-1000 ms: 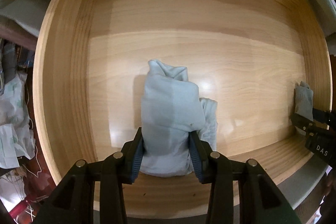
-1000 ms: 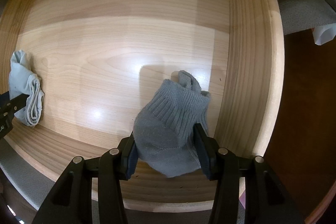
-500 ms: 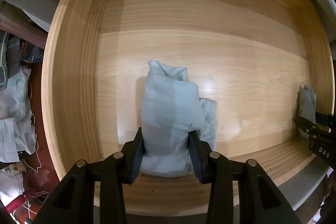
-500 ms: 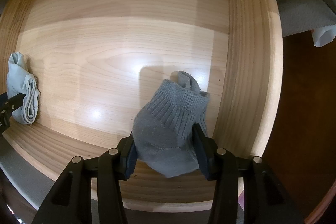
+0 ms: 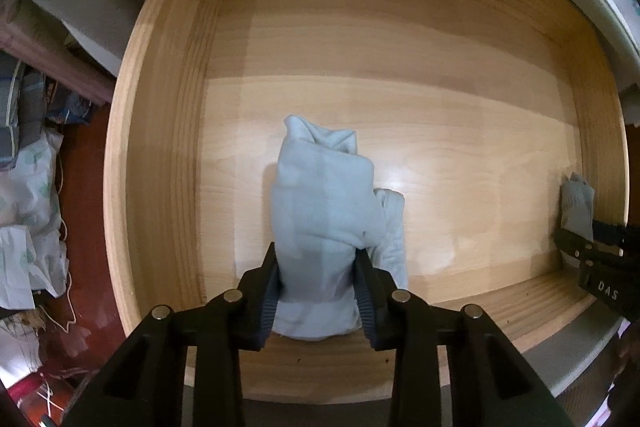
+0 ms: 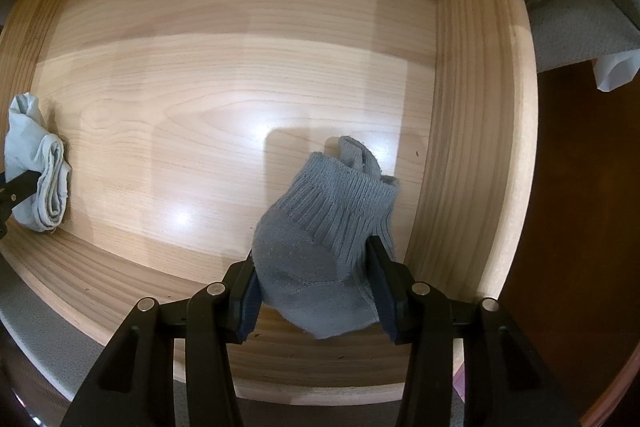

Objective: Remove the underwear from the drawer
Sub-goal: 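Lift the white garment with the left tool and carry it over the box, then open the left tool to drop the white garment into the box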

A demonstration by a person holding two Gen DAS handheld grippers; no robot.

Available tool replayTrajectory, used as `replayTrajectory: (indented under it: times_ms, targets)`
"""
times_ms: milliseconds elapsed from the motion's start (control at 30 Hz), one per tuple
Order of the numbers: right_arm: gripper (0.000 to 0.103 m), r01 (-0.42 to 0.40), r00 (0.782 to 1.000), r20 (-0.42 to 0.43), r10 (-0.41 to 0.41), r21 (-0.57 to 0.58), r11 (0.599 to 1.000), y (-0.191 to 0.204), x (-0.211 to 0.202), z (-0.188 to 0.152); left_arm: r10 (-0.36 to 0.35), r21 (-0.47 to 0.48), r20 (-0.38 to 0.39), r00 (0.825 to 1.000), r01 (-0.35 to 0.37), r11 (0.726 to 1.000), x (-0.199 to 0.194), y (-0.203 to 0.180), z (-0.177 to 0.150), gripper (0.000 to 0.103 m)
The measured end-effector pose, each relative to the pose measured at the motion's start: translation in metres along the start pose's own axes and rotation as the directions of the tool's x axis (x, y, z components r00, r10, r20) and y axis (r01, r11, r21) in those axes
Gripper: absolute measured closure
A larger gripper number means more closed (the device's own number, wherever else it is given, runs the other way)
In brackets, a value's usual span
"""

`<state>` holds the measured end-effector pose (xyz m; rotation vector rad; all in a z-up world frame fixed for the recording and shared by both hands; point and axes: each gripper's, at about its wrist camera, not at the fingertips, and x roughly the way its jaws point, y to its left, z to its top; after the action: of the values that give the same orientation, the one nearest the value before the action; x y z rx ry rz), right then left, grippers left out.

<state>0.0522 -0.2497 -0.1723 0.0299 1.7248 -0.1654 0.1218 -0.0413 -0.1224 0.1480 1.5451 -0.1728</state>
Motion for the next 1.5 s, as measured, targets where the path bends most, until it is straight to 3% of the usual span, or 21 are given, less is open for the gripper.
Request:
replayTrajectory:
  times_ms: [300,667,900,1067,1267,1367,1500]
  targets:
    - [0.06,-0.004,1.0,0.003,0.004,0.003,1.0,-0.001,-0.001,-0.001,-0.004,-0.004,0.065,0.998,0.004,1.0,-0.03,0.001,-0.014,0.07]
    - [0.06,-0.003,1.0,0.004,0.003,0.002,1.0,0.0,-0.003,-0.001,-0.017,0.02,0.185,0.983,0.014,1.0,-0.111,0.007,-0.032,0.07]
    - [0.06,-0.003,1.0,0.003,0.003,0.003,1.0,0.001,-0.005,0.0,-0.053,0.059,0.309,0.95,0.036,0.998,-0.196,0.012,-0.024,0.07]
    - [0.06,-0.003,1.0,0.004,0.003,0.002,1.0,0.001,-0.005,0.0,-0.073,0.089,0.408,0.91,0.04,0.995,-0.261,0.012,-0.006,0.07]
    - [0.061,-0.007,1.0,0.007,0.007,0.002,1.0,0.0,-0.007,0.0,-0.036,0.096,0.518,0.855,-0.016,0.995,-0.319,0.002,0.037,0.069]
    - [0.061,-0.006,1.0,0.008,0.006,0.002,1.0,0.0,-0.008,0.0,-0.019,0.086,0.525,0.851,-0.031,0.996,-0.325,-0.006,0.061,0.069]
    - [0.059,-0.01,1.0,0.009,0.01,0.004,1.0,-0.003,-0.01,0.0,-0.016,0.076,0.513,0.859,-0.027,0.997,-0.32,-0.017,0.099,0.069]
